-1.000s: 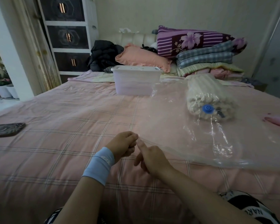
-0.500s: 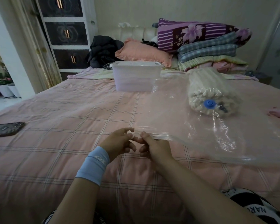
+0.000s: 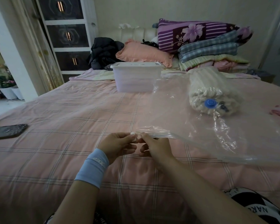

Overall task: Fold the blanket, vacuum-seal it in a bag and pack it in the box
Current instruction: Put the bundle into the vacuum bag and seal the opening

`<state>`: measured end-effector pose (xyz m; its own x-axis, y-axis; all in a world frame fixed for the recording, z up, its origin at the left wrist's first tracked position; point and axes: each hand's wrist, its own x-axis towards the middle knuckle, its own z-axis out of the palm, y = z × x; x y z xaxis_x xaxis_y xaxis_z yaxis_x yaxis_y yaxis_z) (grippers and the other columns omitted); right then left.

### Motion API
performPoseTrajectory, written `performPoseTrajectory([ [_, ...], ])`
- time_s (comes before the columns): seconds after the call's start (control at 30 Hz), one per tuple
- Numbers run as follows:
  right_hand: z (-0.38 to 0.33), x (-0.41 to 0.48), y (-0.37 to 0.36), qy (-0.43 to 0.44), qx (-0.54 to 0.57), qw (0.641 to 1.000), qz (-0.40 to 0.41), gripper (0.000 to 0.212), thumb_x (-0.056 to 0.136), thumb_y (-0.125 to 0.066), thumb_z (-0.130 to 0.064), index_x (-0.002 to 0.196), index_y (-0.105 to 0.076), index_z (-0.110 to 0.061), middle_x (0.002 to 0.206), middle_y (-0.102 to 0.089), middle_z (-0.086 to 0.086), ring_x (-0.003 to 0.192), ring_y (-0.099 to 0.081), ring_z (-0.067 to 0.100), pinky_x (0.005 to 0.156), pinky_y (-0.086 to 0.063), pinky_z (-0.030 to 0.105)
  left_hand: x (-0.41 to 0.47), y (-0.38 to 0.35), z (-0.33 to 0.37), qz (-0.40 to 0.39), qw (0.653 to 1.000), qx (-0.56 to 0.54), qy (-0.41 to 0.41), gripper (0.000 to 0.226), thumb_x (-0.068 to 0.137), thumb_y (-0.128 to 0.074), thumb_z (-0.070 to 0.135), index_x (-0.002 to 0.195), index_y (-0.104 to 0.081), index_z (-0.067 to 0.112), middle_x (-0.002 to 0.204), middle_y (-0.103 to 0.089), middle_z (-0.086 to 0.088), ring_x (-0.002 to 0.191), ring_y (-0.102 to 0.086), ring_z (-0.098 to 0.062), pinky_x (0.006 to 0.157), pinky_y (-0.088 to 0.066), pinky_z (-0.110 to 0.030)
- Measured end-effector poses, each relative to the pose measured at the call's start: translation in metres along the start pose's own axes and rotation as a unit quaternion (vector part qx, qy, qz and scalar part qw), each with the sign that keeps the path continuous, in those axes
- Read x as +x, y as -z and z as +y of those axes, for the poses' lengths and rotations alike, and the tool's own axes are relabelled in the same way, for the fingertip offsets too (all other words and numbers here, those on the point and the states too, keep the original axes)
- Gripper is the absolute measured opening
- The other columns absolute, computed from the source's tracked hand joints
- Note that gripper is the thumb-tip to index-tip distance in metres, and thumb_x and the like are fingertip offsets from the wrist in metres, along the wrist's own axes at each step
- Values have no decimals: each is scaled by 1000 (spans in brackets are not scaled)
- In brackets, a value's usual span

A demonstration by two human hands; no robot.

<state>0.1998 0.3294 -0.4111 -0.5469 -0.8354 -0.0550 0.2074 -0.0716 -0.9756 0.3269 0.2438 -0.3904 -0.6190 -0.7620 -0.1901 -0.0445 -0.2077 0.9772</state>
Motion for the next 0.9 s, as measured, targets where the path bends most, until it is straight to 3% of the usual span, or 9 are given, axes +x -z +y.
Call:
performPoseTrajectory([
  [0.37,0,-2,4,-8,-27,999,-23,11,93,-70,-14,89,-74,-4,74,-66,9,53,-54,15,52,-57,33,2,-6,-8,16,999,45,-14,17,92,-64,17,101,-71,3,87,-73,-11,70,-68,-16,64,-57,-25],
  [0.6,-3,0,4,-61,-17,997,-34,17,94,-67,-10,79,-68,-2,61,-58,6,44,-52,12,48,-53,29,7,-9,-9,-7,1000,25,8,14,94,-59,9,88,-70,3,71,-68,-10,61,-64,-13,62,-57,-22],
  [0.73,2,4,3,-66,8,998,-9,18,93,-68,-9,78,-69,0,59,-60,7,45,-53,15,54,-55,33,10,-15,-12,3,1000,16,-1,17,95,-58,11,88,-70,2,70,-67,-10,58,-64,-12,60,-56,-20],
  [0.8,2,5,4,-69,-3,998,-13,17,92,-70,-11,79,-71,-1,61,-62,8,45,-54,14,54,-56,33,10,-15,-13,2,1000,1,3,16,95,-57,11,92,-69,1,74,-67,-11,62,-66,-13,62,-58,-22],
  [0.9,-1,4,6,-88,10,996,-25,16,92,-71,-12,80,-70,-1,62,-63,7,45,-57,14,48,-55,29,8,-9,-11,-37,998,-35,33,18,95,-57,8,104,-68,-3,87,-68,-14,82,-68,-22,78,-60,-34],
])
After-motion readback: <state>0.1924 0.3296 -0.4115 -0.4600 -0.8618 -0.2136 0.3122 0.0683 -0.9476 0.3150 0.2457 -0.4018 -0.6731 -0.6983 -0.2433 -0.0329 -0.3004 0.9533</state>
